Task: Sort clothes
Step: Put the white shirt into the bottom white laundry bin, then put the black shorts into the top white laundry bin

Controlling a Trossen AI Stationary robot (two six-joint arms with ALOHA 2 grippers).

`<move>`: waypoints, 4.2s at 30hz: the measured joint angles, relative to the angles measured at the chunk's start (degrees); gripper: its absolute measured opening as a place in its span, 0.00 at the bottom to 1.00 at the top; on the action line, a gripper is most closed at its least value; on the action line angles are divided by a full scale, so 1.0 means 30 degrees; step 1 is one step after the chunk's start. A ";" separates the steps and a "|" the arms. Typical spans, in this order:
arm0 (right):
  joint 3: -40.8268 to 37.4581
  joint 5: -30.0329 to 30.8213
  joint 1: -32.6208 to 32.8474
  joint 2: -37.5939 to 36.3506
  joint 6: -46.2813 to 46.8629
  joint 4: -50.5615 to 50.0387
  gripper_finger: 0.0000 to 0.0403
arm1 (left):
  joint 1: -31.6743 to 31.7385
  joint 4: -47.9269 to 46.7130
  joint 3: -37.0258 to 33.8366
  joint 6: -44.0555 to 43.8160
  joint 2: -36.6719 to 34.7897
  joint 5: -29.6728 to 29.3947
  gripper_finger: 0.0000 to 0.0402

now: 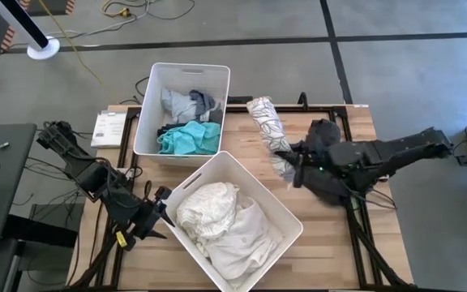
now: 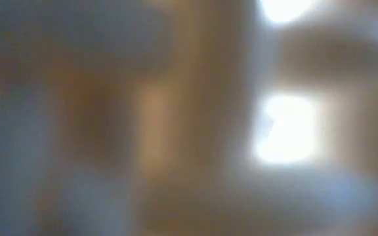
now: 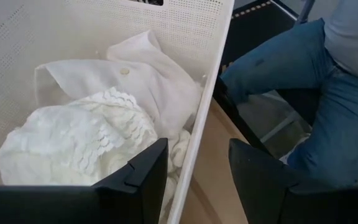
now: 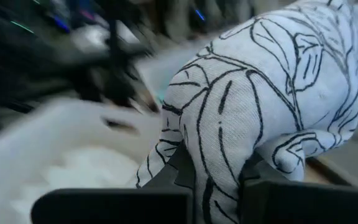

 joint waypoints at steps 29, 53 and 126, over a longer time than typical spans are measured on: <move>0.5253 -0.4787 0.4784 0.9329 -0.1543 -0.1285 0.14 | 0.0000 0.0444 0.0000 -0.0674 0.0000 -0.0113 0.41; 0.5406 -0.8979 0.4771 0.9572 0.0358 -0.2241 0.71 | 0.0000 0.0288 -0.0007 -0.0460 0.0051 -0.0262 0.41; -0.2624 -0.1125 -0.7388 0.5023 2.0811 -2.2999 0.72 | -0.0696 0.2619 -0.3177 0.0049 0.0036 -0.0413 0.41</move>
